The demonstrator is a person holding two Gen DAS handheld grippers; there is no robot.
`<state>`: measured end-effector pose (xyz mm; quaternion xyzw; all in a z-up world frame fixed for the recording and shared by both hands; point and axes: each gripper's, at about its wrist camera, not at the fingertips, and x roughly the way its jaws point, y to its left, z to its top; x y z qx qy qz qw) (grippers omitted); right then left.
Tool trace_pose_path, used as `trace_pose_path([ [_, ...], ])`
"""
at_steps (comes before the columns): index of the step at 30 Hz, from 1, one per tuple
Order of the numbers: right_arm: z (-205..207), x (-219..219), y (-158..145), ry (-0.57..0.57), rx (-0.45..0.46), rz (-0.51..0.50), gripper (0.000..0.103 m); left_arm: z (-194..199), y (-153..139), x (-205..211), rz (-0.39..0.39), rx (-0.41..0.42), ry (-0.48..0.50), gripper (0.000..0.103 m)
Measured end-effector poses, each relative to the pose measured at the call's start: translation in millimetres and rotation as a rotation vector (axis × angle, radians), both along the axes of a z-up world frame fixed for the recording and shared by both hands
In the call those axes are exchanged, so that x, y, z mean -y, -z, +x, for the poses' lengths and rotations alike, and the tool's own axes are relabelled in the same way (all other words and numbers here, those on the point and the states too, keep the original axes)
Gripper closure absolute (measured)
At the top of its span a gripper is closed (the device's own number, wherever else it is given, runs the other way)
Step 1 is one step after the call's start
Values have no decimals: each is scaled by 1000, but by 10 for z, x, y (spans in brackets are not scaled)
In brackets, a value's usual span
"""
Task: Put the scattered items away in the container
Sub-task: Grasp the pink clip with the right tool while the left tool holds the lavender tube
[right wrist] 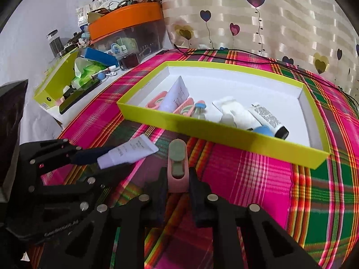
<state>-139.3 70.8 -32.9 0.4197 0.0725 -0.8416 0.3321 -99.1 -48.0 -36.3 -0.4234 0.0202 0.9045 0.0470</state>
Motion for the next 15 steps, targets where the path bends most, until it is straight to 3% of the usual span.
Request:
trace_pose_path([
  [15, 289, -179, 4, 48, -12, 19, 85, 94, -6, -66, -3, -2, -39, 75],
])
